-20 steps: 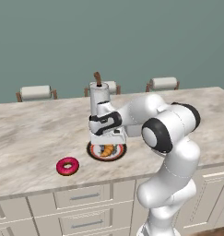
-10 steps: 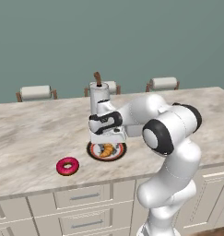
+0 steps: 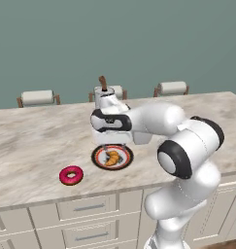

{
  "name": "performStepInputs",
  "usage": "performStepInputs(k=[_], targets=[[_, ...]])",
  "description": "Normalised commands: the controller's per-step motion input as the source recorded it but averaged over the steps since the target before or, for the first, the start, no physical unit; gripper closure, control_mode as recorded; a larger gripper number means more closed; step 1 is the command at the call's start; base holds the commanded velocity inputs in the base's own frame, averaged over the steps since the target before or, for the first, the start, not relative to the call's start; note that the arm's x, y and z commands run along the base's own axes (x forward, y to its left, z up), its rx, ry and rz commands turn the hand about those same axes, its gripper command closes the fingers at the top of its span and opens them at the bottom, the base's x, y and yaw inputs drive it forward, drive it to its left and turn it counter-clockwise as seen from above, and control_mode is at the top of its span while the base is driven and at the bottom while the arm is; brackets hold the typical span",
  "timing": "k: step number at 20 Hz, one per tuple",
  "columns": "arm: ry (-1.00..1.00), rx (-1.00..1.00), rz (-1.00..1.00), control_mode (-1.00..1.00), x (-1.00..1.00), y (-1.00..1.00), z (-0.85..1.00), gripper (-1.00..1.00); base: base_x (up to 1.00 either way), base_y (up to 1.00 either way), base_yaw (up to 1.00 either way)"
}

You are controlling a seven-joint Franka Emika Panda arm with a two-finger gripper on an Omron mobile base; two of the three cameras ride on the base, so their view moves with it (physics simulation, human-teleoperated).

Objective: Place the pastries on the plates.

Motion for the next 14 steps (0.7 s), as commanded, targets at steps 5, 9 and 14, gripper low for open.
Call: performStepInputs(k=[5, 9, 14], targets=[[-0.06, 0.01, 0.08, -1.00, -0.42, 0.53, 0.42, -1.00, 0.00, 0.00, 0.00], [-0.20, 0.00, 0.22, -1.00, -0.45, 0.74, 0.07, -1.00, 0.00, 0.00, 0.00], [-0.02, 0.00, 0.28, -1.00, -0.28, 0.76, 0.00, -1.00, 0.00, 0.00, 0.00]])
